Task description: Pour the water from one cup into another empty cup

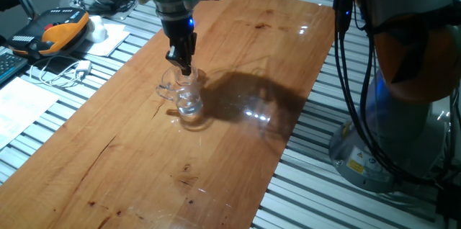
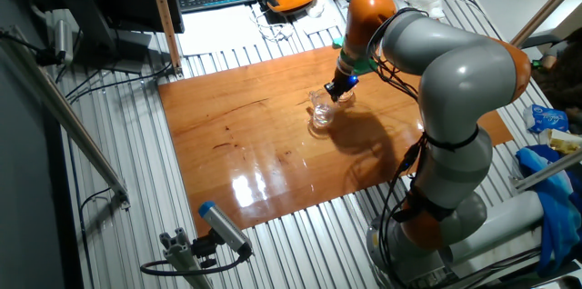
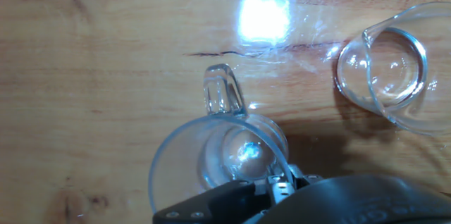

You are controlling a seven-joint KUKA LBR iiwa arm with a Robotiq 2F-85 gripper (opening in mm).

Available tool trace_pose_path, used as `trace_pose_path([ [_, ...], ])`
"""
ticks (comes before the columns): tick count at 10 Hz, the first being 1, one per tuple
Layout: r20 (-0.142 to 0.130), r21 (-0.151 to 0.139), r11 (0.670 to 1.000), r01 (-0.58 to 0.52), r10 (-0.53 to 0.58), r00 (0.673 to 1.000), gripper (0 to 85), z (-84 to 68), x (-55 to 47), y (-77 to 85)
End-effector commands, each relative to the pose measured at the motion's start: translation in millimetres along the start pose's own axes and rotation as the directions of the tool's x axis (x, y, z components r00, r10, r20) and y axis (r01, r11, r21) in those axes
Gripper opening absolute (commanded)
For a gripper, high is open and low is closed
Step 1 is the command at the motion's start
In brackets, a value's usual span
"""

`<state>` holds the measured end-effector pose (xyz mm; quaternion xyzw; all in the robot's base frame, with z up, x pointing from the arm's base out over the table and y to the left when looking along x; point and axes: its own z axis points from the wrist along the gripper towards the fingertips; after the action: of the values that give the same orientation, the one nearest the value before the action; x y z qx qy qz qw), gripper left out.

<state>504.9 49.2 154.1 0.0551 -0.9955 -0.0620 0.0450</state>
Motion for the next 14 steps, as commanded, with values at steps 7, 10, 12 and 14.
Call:
trace_pose_path([
  [7,-0.092,0.039,0.999,-0.021,0.025,0.995,0.0,-107.0,-8.5,-7.6],
  [10,-0.069,0.072,0.997,-0.006,0.011,0.998,0.0,-123.1,-6.2,-16.5],
  [12,-0.041,0.112,0.994,-0.003,0.007,0.999,0.0,-131.6,-6.6,-21.1],
  [14,-0.017,0.143,0.99,-0.004,0.006,1.0,0.0,-136.3,-6.4,-23.4],
])
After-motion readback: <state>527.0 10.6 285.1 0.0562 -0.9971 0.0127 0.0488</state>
